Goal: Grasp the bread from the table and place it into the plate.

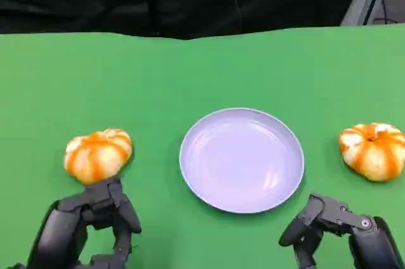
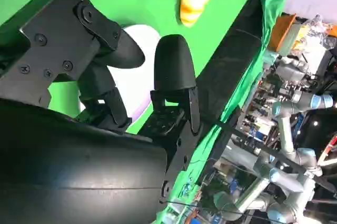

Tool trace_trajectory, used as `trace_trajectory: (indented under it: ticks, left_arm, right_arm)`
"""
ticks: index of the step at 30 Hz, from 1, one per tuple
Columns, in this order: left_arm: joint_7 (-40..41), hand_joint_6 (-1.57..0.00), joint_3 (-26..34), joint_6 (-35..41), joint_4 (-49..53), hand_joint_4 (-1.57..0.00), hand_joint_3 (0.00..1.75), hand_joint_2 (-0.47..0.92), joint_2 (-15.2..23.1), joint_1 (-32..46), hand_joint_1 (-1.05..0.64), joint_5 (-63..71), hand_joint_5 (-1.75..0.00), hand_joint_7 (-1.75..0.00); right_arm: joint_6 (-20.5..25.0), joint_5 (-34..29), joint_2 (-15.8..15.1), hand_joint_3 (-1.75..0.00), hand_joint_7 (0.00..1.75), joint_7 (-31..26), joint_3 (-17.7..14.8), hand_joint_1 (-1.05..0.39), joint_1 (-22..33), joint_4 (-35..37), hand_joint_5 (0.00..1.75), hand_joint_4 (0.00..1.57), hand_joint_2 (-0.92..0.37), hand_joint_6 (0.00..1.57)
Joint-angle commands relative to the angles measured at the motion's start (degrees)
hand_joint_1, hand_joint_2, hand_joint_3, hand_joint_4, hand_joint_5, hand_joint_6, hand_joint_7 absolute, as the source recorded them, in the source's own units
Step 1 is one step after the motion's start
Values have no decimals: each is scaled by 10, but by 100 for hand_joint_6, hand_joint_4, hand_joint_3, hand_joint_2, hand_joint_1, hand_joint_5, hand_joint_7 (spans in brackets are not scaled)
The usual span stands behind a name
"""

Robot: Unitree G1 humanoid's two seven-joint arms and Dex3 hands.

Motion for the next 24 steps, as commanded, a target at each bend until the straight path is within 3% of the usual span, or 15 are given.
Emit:
trace_trajectory:
  ticks: [1,24]
  left_arm:
    - [-1,-84,3,-8,1,-91,156,27,8,0,-1,3,-175,-160]
    - [3,-82,12,5,2,-87,152,29,8,-3,-1,-2,-172,-156]
  right_arm:
    - [6,5,1,-136,130,0,0,0,3,-5,165,85,-30,84]
    - [2,-2,3,-137,130,-4,1,-1,-3,1,166,86,-30,84]
